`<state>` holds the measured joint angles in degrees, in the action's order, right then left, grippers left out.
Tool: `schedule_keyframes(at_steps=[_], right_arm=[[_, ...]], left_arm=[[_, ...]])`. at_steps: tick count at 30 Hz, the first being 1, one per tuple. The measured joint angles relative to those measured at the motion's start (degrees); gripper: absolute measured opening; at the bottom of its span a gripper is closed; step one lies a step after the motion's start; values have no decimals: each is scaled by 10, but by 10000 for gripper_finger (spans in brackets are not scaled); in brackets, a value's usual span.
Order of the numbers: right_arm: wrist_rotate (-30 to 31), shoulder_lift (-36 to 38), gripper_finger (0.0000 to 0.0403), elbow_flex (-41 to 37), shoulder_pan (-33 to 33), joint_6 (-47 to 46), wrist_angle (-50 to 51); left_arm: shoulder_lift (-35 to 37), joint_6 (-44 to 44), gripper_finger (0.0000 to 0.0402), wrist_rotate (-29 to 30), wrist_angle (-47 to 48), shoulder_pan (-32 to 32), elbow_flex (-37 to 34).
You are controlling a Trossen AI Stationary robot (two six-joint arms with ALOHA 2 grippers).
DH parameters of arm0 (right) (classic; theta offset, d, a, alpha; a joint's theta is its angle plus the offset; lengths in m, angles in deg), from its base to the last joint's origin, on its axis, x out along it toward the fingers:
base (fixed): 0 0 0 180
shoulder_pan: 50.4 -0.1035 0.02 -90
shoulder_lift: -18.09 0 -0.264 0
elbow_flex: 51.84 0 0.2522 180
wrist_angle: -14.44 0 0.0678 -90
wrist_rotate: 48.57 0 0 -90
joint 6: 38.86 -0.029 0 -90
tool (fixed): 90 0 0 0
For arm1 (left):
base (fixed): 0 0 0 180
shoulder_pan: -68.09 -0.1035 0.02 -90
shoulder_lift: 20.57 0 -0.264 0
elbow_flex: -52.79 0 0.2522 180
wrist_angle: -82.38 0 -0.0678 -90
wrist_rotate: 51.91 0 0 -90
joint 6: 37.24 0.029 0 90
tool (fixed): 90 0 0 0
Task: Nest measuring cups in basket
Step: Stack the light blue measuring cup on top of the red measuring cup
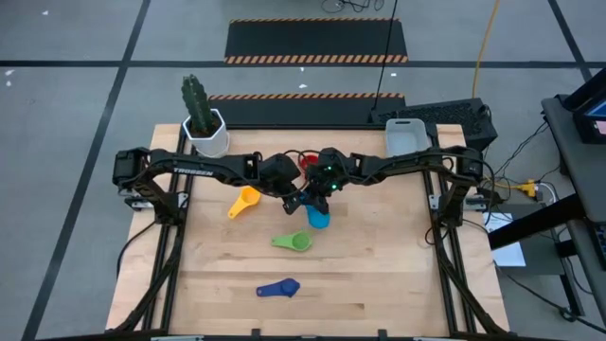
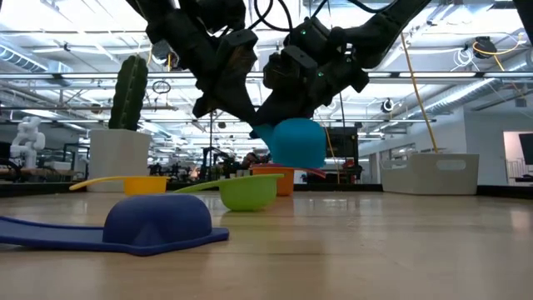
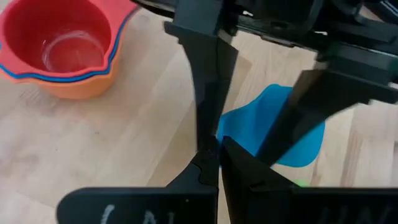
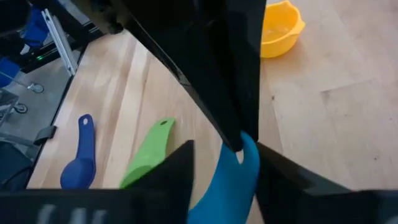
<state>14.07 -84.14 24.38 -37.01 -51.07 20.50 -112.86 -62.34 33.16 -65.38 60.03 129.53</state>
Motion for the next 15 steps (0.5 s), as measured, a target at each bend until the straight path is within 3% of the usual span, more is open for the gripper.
schedule_keyframes(at_steps=[7, 15], right_arm=[[-14, 0, 13, 0, 3, 1, 1], [-42, 16, 5, 0, 14, -6, 20]], left_arm=[[0, -7, 25, -12, -10, 0, 0], [47, -34, 122, -9, 42, -6, 0]])
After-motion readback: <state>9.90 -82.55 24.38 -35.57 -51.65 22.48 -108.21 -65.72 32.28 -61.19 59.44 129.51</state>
